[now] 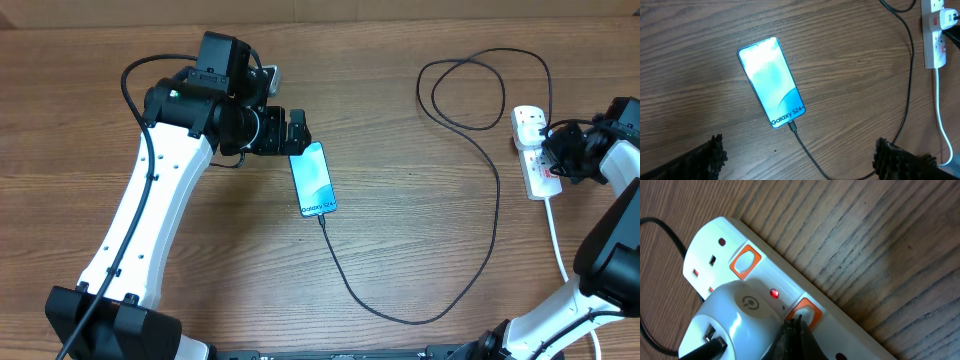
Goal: Plug charger to phone and switch on socket
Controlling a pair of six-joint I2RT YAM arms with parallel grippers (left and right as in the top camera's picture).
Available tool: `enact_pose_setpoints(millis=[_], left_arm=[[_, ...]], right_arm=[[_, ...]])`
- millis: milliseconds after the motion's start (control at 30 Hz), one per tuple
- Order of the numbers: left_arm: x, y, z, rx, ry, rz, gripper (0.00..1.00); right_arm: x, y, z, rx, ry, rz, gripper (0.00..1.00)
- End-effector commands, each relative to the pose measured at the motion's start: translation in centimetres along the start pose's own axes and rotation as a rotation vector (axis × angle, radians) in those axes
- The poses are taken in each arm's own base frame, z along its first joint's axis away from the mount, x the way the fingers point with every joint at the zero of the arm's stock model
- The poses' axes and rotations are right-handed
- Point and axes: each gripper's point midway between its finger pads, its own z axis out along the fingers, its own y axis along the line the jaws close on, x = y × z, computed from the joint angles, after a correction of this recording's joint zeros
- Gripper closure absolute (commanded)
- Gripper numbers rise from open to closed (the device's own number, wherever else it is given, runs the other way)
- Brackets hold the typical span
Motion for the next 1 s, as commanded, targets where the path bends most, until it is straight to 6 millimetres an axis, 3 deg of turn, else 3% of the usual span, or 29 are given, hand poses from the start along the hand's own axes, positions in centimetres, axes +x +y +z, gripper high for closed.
enact_pose_setpoints(millis=[0,100,233,367,500,633,700,833,967], left_arm=[[0.2,-0.3,0.1,-0.006,0.007,0.022,0.0],[0.3,-0.3,0.1,-0.008,0.014,0.02,0.0],[0.4,-0.3,0.1,-0.008,0.018,0.019,0.0],[0.5,-0.2,0.1,-0.01,0.023,0.017,0.0],[1.0,0.0,0.1,-0.023,0.04,0.01,0.0],[1.3,0.5,0.0,-0.051,0.049,0.005,0.0],[1.4,0.5,0.0,-0.051,0.052,-0.01,0.0],[1.4,0.5,0.0,-0.052,0.054,-0.028,0.0],[1.4,0.5,0.0,-0.052,0.054,-0.027,0.0]], right_arm=[[4.6,-1.5,1.6,0.065,0.147,0.068,0.96],[3.7,-3.7,-0.4,0.158,0.105,0.148,0.96],[2.0,-4.3,-5.2,0.162,0.022,0.21,0.96],[0.8,-2.4,-11.6,0.102,-0.099,0.186,0.96],[1.6,2.0,-18.9,-0.036,-0.224,0.03,0.96],[6.5,7.8,-25.3,-0.24,-0.266,-0.241,0.96],[10.2,10.0,-28.1,-0.327,-0.268,-0.372,0.96],[17.0,12.2,-32.3,-0.469,-0.253,-0.578,0.96],[22.6,11.9,-35.9,-0.584,-0.242,-0.715,0.92]])
